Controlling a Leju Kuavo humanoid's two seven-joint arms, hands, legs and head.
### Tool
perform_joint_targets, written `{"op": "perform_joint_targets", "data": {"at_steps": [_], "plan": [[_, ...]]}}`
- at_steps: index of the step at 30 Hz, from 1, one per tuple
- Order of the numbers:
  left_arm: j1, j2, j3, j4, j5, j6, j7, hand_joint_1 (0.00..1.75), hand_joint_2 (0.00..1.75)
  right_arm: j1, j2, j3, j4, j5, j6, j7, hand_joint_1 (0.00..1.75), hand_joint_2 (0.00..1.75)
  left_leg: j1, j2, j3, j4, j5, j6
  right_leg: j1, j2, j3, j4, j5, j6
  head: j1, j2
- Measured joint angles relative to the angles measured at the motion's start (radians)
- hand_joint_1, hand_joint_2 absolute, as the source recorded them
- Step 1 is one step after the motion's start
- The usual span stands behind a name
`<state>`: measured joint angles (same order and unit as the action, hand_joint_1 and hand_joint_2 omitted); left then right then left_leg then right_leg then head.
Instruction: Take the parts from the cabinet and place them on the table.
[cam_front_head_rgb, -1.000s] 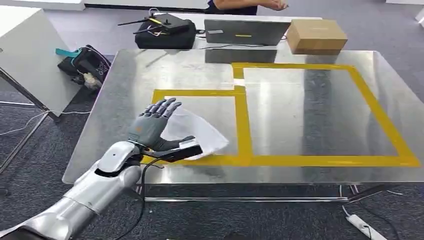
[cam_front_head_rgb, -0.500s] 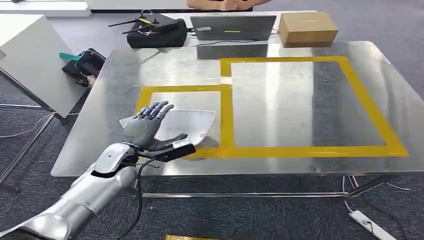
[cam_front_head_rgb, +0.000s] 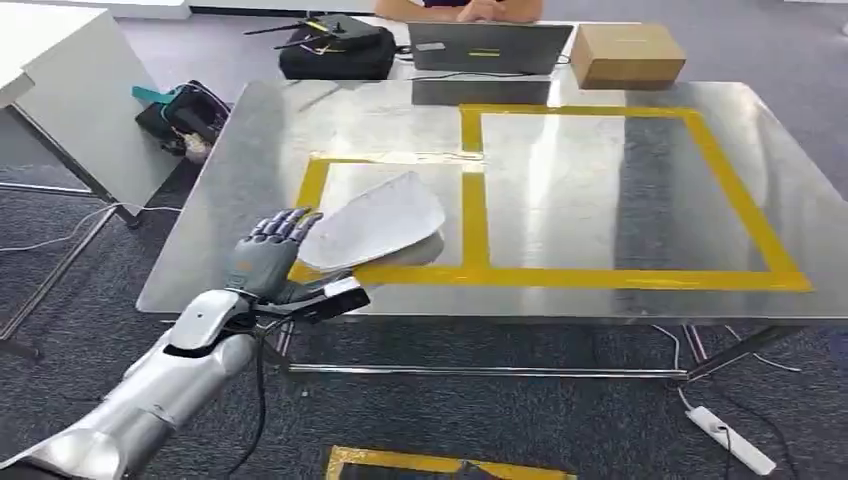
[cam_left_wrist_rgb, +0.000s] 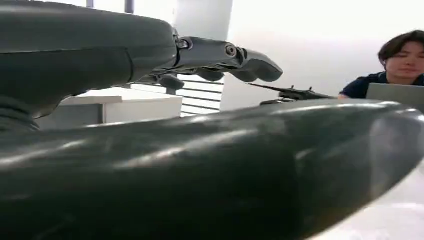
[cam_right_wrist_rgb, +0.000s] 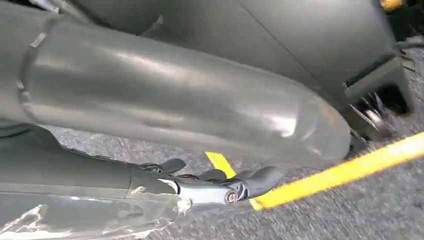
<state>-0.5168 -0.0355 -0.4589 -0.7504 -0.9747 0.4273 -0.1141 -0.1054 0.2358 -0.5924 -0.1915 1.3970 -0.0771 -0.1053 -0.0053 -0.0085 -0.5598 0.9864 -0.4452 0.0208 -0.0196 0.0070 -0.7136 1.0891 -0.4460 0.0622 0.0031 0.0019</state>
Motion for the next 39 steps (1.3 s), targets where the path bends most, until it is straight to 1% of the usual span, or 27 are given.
{"op": "perform_joint_targets", "data": {"at_steps": [2,3,4,5,7,8,9,11,13,15,17,19,21,22,23,24,25,28,29,30,32,33,34,36,37,38,39], "plan": [[0.0,0.001,0.002,0.002,-0.001,0.0,0.0,0.0,0.0,0.001,0.0,0.0,0.0,0.0,0.0,0.0,0.0,0.0,-0.002,0.0,-0.024,0.001,0.02,0.006,0.003,0.0,-0.042,0.162,-0.109,0.002,0.0,0.0],[0.002,0.002,0.004,0.003,-0.001,0.0,0.0,0.0,0.0,0.0,0.0,0.0,0.0,0.0,0.0,0.0,0.0,0.0,-0.004,0.0,-0.038,0.001,0.031,0.007,0.004,0.0,-0.053,0.227,-0.132,0.002,0.002,0.0],[0.004,0.003,0.004,0.005,-0.001,0.0,0.0,0.0,0.0,-0.001,-0.001,0.0,0.0,0.0,0.0,0.0,0.0,0.0,-0.005,0.001,-0.051,0.001,0.041,0.006,0.006,0.0,-0.046,0.251,-0.122,0.001,0.0,0.0],[0.005,0.004,0.005,0.005,-0.002,0.0,0.0,0.0,0.0,-0.001,-0.002,0.0,0.0,0.0,0.0,0.0,0.0,0.0,-0.006,0.001,-0.063,0.001,0.051,0.006,0.008,0.0,-0.022,0.237,-0.096,-0.001,0.002,0.0],[0.007,0.007,0.007,0.009,-0.002,0.0,0.0,0.0,0.0,-0.001,-0.004,0.0,0.0,0.0,0.0,0.0,0.0,0.0,-0.006,0.001,-0.088,0.002,0.071,0.001,0.012,0.0,0.084,0.109,-0.034,-0.007,0.001,0.0],[0.006,0.008,0.01,0.01,-0.002,0.0,0.0,0.0,0.0,-0.004,-0.004,0.0,-0.001,0.0,0.0,0.0,0.0,0.0,-0.006,0.0,-0.096,0.004,0.081,-0.003,0.012,0.0,0.154,0.016,-0.041,-0.011,0.002,0.0],[0.006,0.01,0.015,0.01,-0.002,0.0,0.0,0.0,0.0,-0.009,-0.004,0.001,-0.001,0.0,0.0,0.0,0.0,0.0,-0.012,0.0,-0.105,0.007,0.088,-0.009,0.016,0.0,0.211,-0.068,-0.074,-0.011,0.002,0.0],[0.005,0.011,0.019,0.011,-0.002,0.001,0.0,0.0,0.0,-0.01,-0.004,0.001,-0.001,-0.001,0.0,0.0,0.0,0.0,-0.01,0.002,-0.107,0.006,0.108,-0.017,0.017,0.004,0.192,-0.076,-0.069,-0.014,0.0,0.0],[0.008,0.014,0.02,0.011,-0.002,0.001,0.0,0.0,0.0,-0.009,-0.004,0.001,-0.001,-0.002,0.0,0.0,0.0,0.0,-0.008,0.0,-0.112,0.004,0.122,-0.028,0.017,0.003,0.179,-0.074,-0.053,-0.034,-0.001,0.0],[0.008,0.016,0.021,0.013,-0.002,0.001,0.0,0.0,0.0,-0.013,-0.005,0.001,-0.001,-0.002,0.0,0.0,0.0,0.0,-0.004,0.0,-0.134,0.055,0.034,-0.043,0.012,-0.001,0.17,-0.075,-0.031,-0.051,-0.006,0.0],[0.007,0.016,0.021,0.015,-0.002,0.001,0.0,0.0,0.0,-0.013,-0.005,0.001,-0.001,-0.002,0.0,0.0,0.0,0.0,0.003,0.001,-0.175,0.207,-0.083,-0.054,0.011,-0.002,0.139,-0.075,-0.005,-0.053,-0.008,0.0],[0.009,0.016,0.021,0.018,-0.002,0.001,0.0,0.0,0.0,-0.011,-0.006,0.001,-0.001,-0.003,0.0,0.0,0.0,0.0,0.009,0.001,-0.191,0.314,-0.113,-0.06,0.011,-0.004,0.107,-0.074,0.018,-0.051,-0.008,0.0],[0.01,0.016,0.021,0.021,-0.002,0.001,0.0,0.0,0.0,-0.012,-0.006,0.001,-0.001,-0.003,0.0,0.0,0.0,0.0,0.017,0.001,-0.144,0.287,-0.044,-0.065,0.011,-0.004,0.075,-0.073,0.043,-0.044,-0.008,0.0],[0.009,0.016,0.021,0.021,-0.002,0.001,0.0,0.0,0.0,-0.012,-0.006,0.001,-0.001,-0.003,0.0,0.0,0.0,0.0,0.021,0.001,-0.094,0.228,-0.013,-0.066,0.009,-0.004,0.062,-0.073,0.055,-0.04,-0.008,0.0],[0.008,0.016,0.021,0.02,-0.002,0.001,0.0,0.0,0.0,-0.013,-0.006,0.001,-0.001,-0.003,0.0,0.0,0.0,0.0,0.026,0.001,-0.029,0.148,-0.01,-0.069,0.008,-0.003,0.052,-0.072,0.065,-0.035,-0.008,0.0],[0.005,0.014,0.021,0.02,-0.002,0.001,0.0,0.0,0.0,-0.013,-0.009,0.001,-0.002,-0.003,0.0,0.0,0.0,0.0,0.028,0.0,0.04,0.069,-0.035,-0.072,0.014,-0.001,0.043,-0.071,0.072,-0.028,-0.009,0.0],[0.001,0.014,0.021,0.02,-0.005,0.002,0.0,0.0,0.0,-0.014,-0.009,0.002,-0.002,-0.003,0.0,0.0,0.0,0.0,0.021,-0.006,0.065,0.008,-0.061,-0.059,0.012,-0.001,0.036,-0.068,0.082,-0.022,-0.006,0.0],[0.008,0.016,0.021,0.024,-0.007,0.001,0.003,0.0,0.0,-0.009,-0.01,0.002,-0.002,-0.003,0.0,0.001,0.0,0.0,0.007,-0.005,0.04,0.002,-0.041,-0.027,-0.003,-0.002,0.025,-0.083,0.121,0.0,-0.007,0.0],[0.009,0.018,0.022,0.027,-0.007,0.001,0.006,0.0,0.0,-0.004,-0.01,0.002,-0.002,-0.003,0.0,0.001,0.0,0.0,0.008,0.0,0.031,-0.002,-0.028,-0.015,-0.009,-0.001,0.016,-0.077,0.112,0.004,-0.01,0.0],[0.009,0.018,0.022,0.029,-0.006,0.0,0.009,0.0,0.0,-0.001,-0.01,0.002,-0.001,-0.004,0.0,0.001,0.0,0.0,0.007,0.0,0.021,-0.001,-0.018,-0.008,-0.007,-0.004,-0.001,-0.048,0.058,0.004,-0.006,0.0],[0.011,0.021,0.023,0.032,-0.006,0.0,0.011,0.0,0.0,0.006,-0.01,0.002,-0.001,-0.004,0.002,0.002,0.0,0.0,0.004,-0.001,-0.005,-0.001,0.004,0.001,0.0,-0.003,-0.035,0.098,-0.07,0.002,0.001,0.0],[0.013,0.024,0.023,0.035,-0.006,0.001,0.012,0.0,0.0,0.005,-0.01,0.002,-0.001,-0.005,0.002,0.002,0.0,0.0,0.001,0.0,-0.021,-0.001,0.017,0.003,0.003,-0.002,-0.051,0.177,-0.112,-0.001,0.003,0.0],[0.018,0.026,0.024,0.037,-0.006,0.002,0.012,0.0,0.0,0.003,-0.01,0.002,-0.001,-0.005,0.002,0.002,0.0,0.0,-0.002,0.0,-0.037,0.0,0.029,0.004,0.007,-0.002,-0.054,0.233,-0.12,-0.004,0.003,0.0],[0.027,0.028,0.024,0.043,-0.007,0.005,0.013,0.0,0.0,0.004,-0.014,0.002,-0.001,-0.006,0.002,0.002,0.0,0.0,-0.006,0.002,-0.068,0.001,0.053,0.004,0.016,-0.002,-0.008,0.228,-0.06,-0.015,0.003,0.0],[0.031,0.029,0.025,0.045,-0.01,0.006,0.015,0.0,0.0,0.004,-0.016,0.002,-0.001,-0.006,0.002,0.002,0.0,0.0,-0.007,0.001,-0.083,0.002,0.064,0.003,0.02,-0.002,0.043,0.176,-0.027,-0.02,0.002,0.0],[0.033,0.031,0.026,0.045,-0.013,0.006,0.019,0.0,0.0,0.003,-0.018,0.002,-0.001,-0.006,0.002,0.0,0.0,0.0,-0.007,0.001,-0.095,0.002,0.075,0.0,0.023,-0.001,0.106,0.099,-0.019,-0.025,0.003,0.0],[0.036,0.033,0.029,0.045,-0.019,0.008,0.021,0.0,0.0,0.0,-0.02,0.002,-0.002,-0.007,0.002,-0.002,0.0,0.0,-0.008,0.0,-0.102,0.004,0.085,-0.004,0.025,-0.001,0.183,-0.002,-0.061,-0.029,0.003,0.0]]}}
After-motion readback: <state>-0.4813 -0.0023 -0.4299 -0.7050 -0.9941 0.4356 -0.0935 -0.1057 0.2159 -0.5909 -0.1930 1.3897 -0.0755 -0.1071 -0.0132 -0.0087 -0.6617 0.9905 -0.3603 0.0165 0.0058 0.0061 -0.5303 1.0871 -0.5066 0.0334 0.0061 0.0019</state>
